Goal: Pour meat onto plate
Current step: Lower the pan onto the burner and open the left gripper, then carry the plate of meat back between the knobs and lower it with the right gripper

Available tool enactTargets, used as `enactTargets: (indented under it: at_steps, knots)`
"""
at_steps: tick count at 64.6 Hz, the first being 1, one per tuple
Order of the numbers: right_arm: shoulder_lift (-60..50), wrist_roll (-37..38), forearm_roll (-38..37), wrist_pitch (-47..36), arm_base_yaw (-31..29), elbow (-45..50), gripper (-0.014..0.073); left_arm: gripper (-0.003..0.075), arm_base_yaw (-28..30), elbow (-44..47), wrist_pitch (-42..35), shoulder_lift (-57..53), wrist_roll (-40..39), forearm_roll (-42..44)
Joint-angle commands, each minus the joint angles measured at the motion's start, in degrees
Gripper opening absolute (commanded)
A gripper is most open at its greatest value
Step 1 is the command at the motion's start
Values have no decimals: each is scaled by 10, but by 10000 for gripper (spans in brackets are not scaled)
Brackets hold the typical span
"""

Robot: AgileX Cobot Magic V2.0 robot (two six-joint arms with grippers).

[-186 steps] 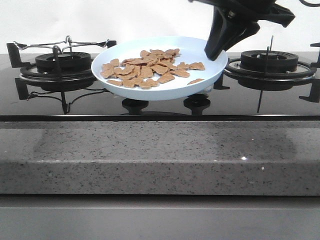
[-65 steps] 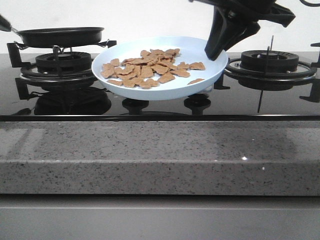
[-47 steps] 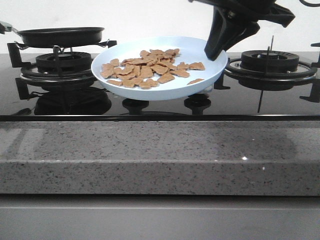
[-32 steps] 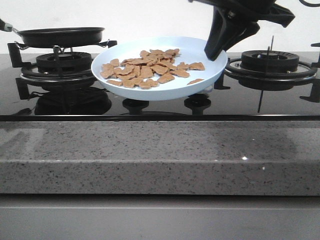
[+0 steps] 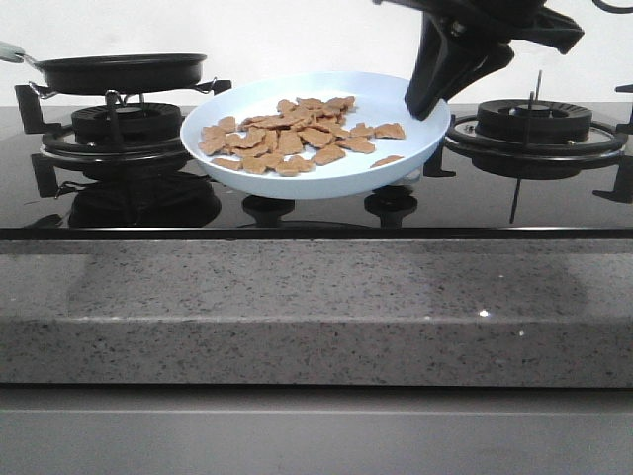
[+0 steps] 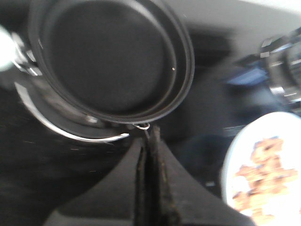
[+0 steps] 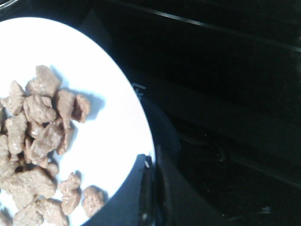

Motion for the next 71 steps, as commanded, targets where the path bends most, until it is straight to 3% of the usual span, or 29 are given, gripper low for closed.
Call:
enactTargets:
  at_steps: [1,18,29,51,71]
  knots:
    - [-31,-5,10,-29,-1,-16,-60,-20,-42,9,-73,-78,-49,76]
    - [-31,-5,10,-29,-1,-16,-60,-20,-167,171,-211,-230,-154,283]
    - [-31,-5,10,-29,-1,-16,-60,-20,-217,292,-284,-329,-174,332]
    - [-31,-5,10,-29,-1,-16,-60,-20,-224,514,-355,-558,-184,370]
    - [-31,-5,10,-30,-1,-16,-60,-20,-224,581,-362,-680,-184,376]
